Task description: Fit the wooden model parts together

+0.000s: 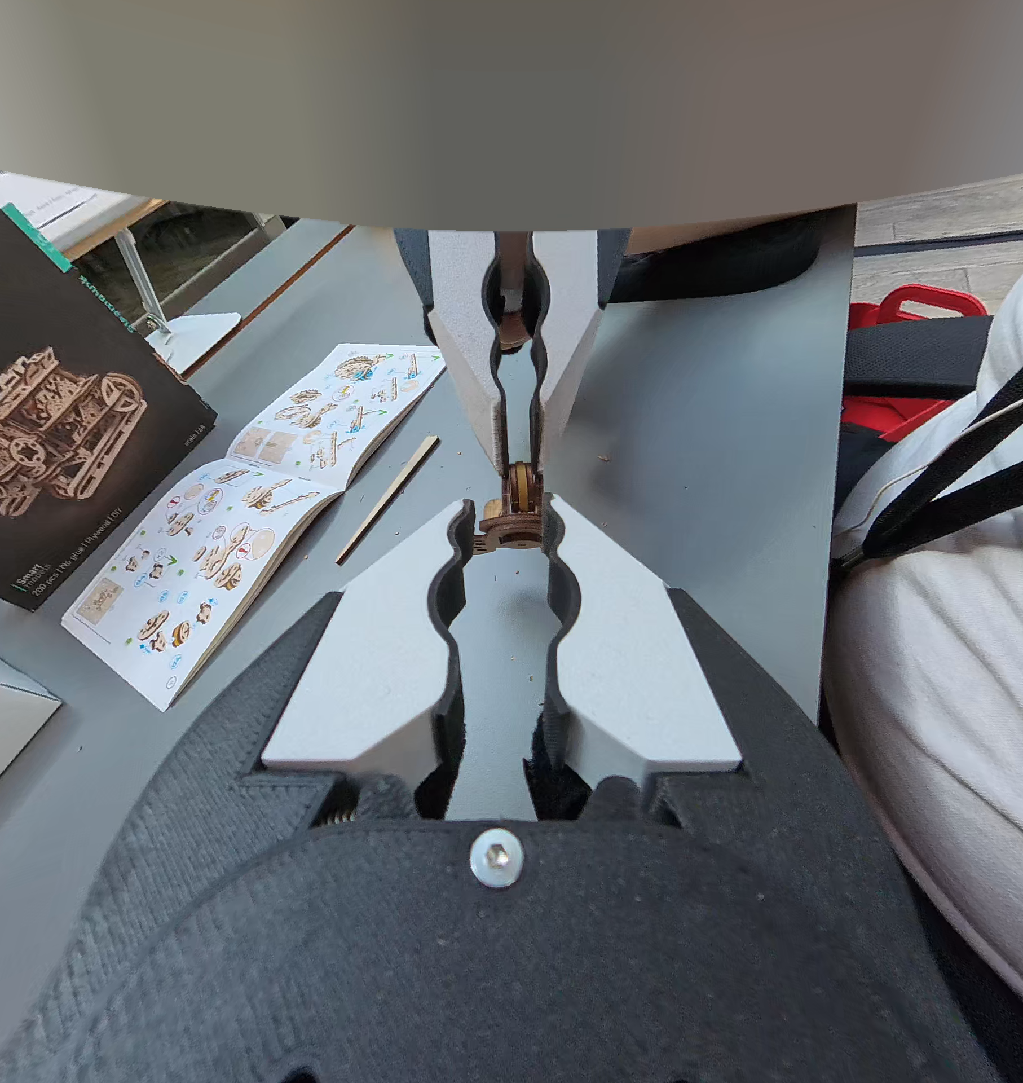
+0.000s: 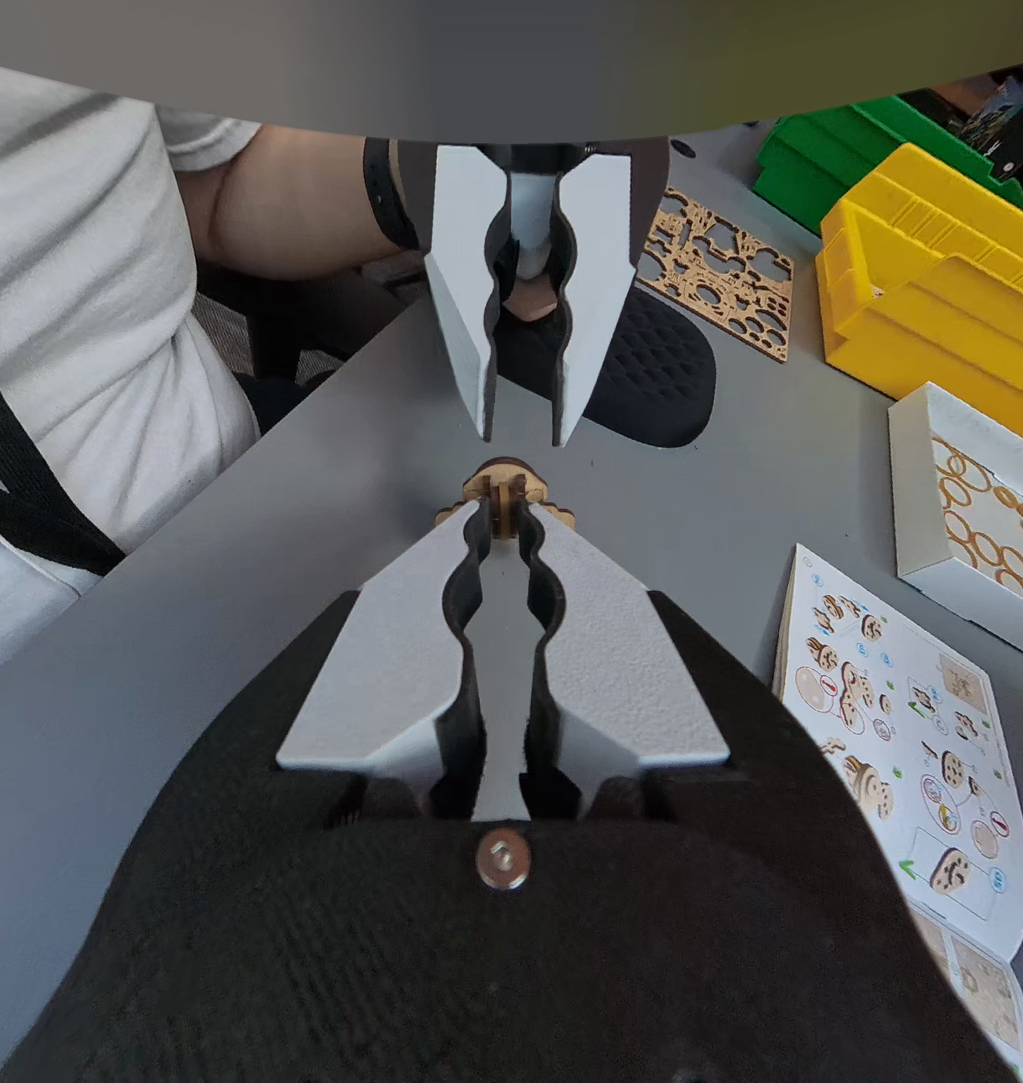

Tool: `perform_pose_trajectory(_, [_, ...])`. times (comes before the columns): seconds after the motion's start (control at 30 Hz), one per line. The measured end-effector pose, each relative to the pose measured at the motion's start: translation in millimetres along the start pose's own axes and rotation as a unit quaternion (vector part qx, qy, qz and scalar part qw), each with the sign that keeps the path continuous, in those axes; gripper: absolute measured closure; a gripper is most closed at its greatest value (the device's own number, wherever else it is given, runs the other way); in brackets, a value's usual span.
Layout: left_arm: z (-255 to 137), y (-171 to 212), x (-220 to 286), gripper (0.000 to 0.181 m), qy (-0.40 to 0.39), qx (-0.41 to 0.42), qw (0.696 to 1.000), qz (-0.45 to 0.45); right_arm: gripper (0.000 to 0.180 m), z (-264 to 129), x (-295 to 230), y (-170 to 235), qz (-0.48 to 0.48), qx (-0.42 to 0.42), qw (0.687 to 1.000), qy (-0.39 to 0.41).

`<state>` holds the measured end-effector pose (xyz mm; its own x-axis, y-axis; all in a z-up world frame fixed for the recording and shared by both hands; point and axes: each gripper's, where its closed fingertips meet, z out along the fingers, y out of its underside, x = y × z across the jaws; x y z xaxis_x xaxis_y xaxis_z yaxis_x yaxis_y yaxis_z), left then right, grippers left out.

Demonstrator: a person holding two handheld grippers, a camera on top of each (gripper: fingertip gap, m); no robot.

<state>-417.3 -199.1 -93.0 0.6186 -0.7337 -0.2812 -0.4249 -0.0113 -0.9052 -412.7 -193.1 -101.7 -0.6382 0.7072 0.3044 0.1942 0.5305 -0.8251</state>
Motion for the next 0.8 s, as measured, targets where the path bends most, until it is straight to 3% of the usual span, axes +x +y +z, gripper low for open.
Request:
perform_pose_trajectory(0.27, [-8,13,-8,0.164,-0.006,-0.032,0.998,-0.052,0.172,0,9,21,0.057,-0.115,0.992,-0.020])
perform_pose_trajectory(0.6, [-40,0,-31,0.168,-0.009,0.053,0.988,-0.143,0.167,10,20,14,0.133,-0.078,0.988,-0.032])
perform_pose_trajectory(0.8, [-52,-2,-42,0.169,-0.009,0.088,0.981,-0.175,0.167,23,15,28,0.136,-0.139,0.980,-0.051])
